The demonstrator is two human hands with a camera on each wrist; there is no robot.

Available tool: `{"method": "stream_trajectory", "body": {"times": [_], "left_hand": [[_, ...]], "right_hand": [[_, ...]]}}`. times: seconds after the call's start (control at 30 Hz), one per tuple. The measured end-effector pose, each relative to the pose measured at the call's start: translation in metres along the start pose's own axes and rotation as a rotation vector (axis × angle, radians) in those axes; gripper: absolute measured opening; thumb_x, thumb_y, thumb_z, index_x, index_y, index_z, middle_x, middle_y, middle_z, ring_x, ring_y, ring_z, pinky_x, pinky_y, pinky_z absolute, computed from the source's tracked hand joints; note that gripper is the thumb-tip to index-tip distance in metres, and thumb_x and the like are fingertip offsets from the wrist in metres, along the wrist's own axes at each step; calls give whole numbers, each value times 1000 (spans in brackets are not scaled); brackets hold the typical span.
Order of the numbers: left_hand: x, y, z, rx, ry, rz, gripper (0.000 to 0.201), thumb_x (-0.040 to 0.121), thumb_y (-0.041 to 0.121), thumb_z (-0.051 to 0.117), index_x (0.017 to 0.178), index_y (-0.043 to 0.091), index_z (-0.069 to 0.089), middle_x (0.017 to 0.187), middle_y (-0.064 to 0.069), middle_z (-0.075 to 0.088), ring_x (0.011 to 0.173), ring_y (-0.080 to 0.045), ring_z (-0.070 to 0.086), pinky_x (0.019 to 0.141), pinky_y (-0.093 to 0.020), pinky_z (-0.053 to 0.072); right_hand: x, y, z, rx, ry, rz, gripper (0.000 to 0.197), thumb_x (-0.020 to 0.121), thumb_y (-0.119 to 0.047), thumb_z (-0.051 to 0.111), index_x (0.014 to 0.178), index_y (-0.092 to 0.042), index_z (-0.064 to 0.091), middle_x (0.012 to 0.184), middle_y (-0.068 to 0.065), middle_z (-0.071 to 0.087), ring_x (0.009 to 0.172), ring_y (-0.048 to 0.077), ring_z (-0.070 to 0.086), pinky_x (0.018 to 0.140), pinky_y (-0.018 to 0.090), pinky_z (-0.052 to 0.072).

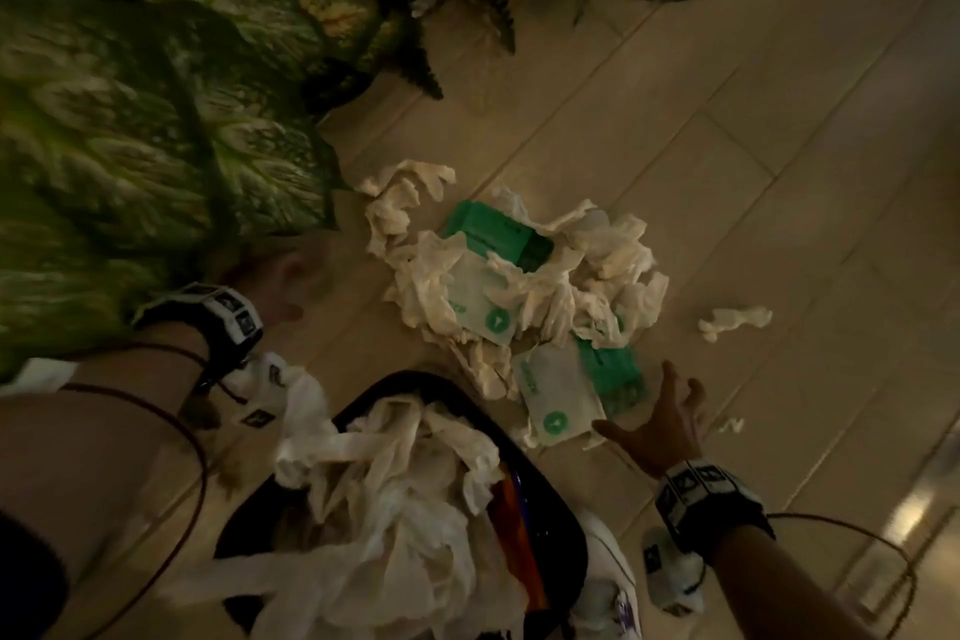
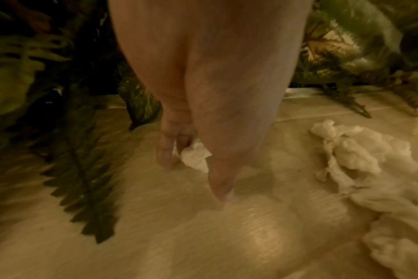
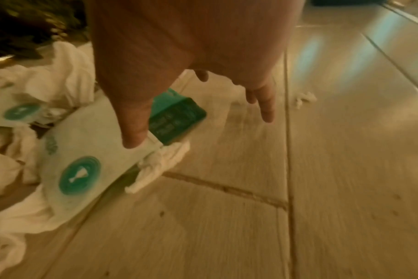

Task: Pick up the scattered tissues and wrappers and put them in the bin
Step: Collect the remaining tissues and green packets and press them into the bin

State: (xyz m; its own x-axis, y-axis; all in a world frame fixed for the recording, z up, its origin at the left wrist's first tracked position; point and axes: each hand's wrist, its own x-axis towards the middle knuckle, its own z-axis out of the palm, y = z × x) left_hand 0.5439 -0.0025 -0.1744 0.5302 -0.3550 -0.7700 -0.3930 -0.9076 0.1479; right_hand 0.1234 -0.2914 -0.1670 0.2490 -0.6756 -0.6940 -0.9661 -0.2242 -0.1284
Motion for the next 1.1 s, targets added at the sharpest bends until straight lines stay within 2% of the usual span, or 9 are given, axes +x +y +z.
{"method": "stream_trajectory", "body": {"times": [0.13,0.23,0.4,0.53,0.7,0.8,0.9,1.03,1.1], "left_hand": [[3,-8,6,3,162,53,20,86,0,56,105,2,61,125,-28,55,108,-33,52,91,-39,38],[-7,9,-4,-37,163,167,21,85,-5,52,105,-6,61,114,-26,61,106,-38,56,84,-36,39],[-15,62,-30,-99,86,354,37,89,10,50,125,5,44,121,-17,51,111,-32,51,85,-33,37],[-16,104,-38,-1,45,502,79,71,39,60,141,37,23,135,-7,29,122,-30,41,99,-39,41],[-16,150,-20,254,-67,546,100,60,46,81,134,59,15,144,-1,7,125,-33,39,102,-44,45],[-11,160,-2,327,-88,526,81,62,34,83,125,50,35,139,-4,17,117,-31,45,91,-39,51],[-7,158,9,292,-87,533,35,77,19,70,107,24,54,120,-8,41,103,-31,53,80,-38,49],[-11,154,0,198,-52,570,10,78,4,54,79,13,48,92,-9,50,82,-30,53,69,-39,44],[-19,153,-13,115,-36,568,13,77,3,52,76,14,44,85,-13,51,76,-30,49,66,-40,39]], "right_hand": [[-5,6,16,58,51,17,125,44,-76,69,144,-32,9,153,15,6,141,39,10,110,60,24],[-12,-7,18,83,162,-42,122,49,-69,75,145,-26,12,152,17,12,137,42,20,108,59,28],[-3,-49,11,-89,180,-290,134,44,-69,77,146,-33,-2,155,21,0,139,44,12,109,59,22],[12,-81,2,-242,61,-418,141,39,-61,83,142,-46,-12,156,13,-11,140,45,8,104,64,28],[23,-90,3,-349,-48,-519,110,54,-45,83,140,-49,14,148,6,21,124,40,31,96,56,41],[22,-86,11,-348,-77,-623,72,69,-36,72,130,-47,35,137,-1,41,110,33,45,89,44,47],[15,-76,16,-234,-130,-677,46,73,-27,63,116,-39,54,124,-4,56,104,30,57,84,41,52],[-9,-64,2,-20,-97,-660,27,71,-18,62,95,-29,57,94,0,63,85,31,64,69,37,52],[-22,-63,-16,31,-81,-604,32,76,-21,62,105,-27,49,96,3,64,84,33,63,67,33,47]]}}
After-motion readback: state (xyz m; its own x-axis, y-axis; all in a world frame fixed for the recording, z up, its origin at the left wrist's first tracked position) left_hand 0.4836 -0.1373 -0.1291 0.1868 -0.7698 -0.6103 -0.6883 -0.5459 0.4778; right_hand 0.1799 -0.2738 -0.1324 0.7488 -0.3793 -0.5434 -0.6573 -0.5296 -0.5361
